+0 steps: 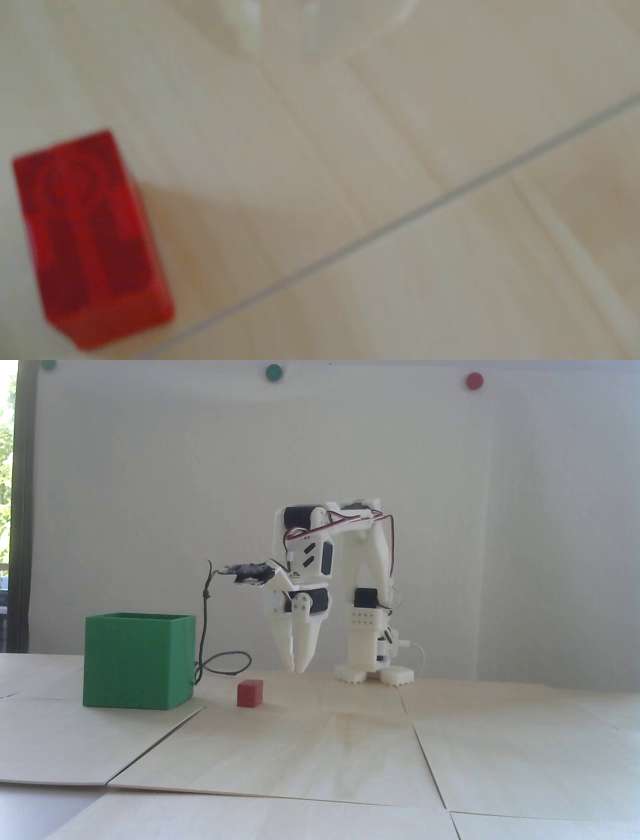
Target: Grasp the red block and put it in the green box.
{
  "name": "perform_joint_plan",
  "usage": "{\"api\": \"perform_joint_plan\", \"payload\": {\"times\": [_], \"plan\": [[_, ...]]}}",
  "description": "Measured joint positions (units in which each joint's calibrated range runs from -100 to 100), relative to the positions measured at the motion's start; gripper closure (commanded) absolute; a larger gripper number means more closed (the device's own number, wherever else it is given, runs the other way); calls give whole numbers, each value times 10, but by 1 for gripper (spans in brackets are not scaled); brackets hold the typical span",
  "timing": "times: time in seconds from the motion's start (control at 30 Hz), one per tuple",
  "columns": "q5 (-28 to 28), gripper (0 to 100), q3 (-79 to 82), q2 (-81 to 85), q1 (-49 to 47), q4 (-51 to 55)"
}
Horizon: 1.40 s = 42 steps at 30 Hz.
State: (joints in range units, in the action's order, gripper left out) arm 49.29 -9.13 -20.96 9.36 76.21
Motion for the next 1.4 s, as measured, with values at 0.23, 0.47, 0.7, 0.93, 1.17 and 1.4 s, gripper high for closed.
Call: {"api": "perform_joint_plan", "payload": {"times": [0.23,0.47,0.7,0.93,1.17,1.4], "plan": [[3,97,18,21,-2,3],[52,97,42,36,-7,3],[66,97,47,36,-7,-48],[67,73,47,36,-7,-44],[82,63,47,37,-7,-8],[82,63,47,37,-18,-69]]}}
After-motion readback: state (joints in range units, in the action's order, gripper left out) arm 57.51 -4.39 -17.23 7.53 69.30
